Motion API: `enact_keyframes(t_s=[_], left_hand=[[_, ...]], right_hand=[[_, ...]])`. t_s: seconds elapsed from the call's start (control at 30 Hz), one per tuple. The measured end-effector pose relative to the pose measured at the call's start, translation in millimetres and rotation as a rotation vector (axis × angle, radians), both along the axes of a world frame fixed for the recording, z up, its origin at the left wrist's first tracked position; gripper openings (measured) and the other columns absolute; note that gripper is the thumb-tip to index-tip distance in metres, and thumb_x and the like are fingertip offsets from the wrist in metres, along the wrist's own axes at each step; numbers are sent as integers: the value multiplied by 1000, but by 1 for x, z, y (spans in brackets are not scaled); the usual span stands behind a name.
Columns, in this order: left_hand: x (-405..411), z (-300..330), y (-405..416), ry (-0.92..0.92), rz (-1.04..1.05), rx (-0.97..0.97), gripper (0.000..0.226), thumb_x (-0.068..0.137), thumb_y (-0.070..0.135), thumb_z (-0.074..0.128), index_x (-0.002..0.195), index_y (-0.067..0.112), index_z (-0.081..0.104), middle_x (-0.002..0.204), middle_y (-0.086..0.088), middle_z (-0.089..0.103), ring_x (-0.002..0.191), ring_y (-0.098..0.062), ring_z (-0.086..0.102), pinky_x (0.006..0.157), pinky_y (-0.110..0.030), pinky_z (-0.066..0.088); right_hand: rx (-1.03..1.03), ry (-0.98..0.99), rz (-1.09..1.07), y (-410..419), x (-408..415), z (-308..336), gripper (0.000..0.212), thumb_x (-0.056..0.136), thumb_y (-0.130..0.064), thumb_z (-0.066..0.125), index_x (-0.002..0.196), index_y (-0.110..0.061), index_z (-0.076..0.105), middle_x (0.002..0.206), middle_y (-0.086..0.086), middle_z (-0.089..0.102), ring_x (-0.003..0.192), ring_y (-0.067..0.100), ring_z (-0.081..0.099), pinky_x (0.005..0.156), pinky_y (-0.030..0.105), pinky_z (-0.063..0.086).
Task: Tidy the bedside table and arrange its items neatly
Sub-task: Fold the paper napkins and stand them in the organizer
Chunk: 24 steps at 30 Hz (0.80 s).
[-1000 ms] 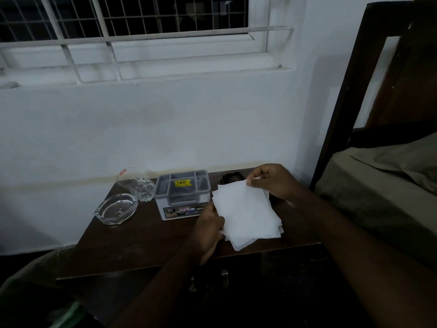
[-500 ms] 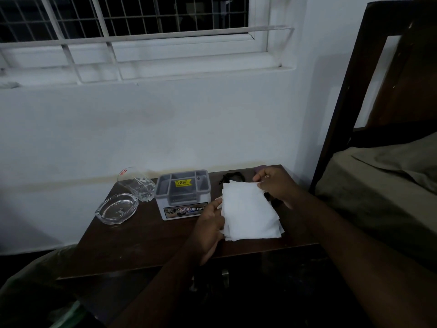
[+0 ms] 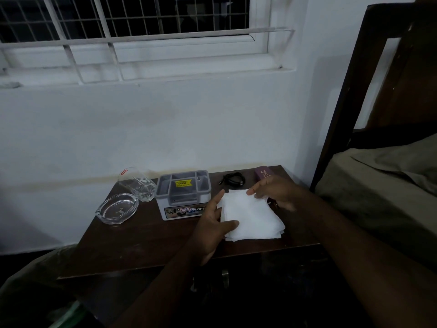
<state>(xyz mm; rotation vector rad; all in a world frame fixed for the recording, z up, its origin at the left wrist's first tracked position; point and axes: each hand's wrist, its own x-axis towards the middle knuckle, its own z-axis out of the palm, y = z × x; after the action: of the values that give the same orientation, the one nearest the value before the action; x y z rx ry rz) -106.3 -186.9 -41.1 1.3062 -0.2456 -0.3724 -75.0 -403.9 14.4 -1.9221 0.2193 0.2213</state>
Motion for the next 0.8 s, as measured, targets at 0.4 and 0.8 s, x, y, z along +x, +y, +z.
enact_keyframes(t_s=[0.4, 0.8], left_hand=[[1, -2, 1, -45, 14, 24, 78, 77, -24, 58, 139, 22, 45, 127, -1, 63, 112, -19, 64, 89, -40, 56], [3, -3, 1, 43, 58, 55, 59, 84, -21, 48, 136, 5, 46, 128, -10, 58, 113, -25, 60, 88, -37, 55]], right_hand=[[-132, 186, 184, 1, -17, 18, 40, 70, -2, 83, 104, -17, 68, 104, 7, 62, 75, 20, 61, 45, 25, 50], [-41, 237, 38, -2, -25, 26, 25, 83, 2, 70, 104, -8, 63, 80, 8, 63, 51, 13, 61, 40, 21, 46]])
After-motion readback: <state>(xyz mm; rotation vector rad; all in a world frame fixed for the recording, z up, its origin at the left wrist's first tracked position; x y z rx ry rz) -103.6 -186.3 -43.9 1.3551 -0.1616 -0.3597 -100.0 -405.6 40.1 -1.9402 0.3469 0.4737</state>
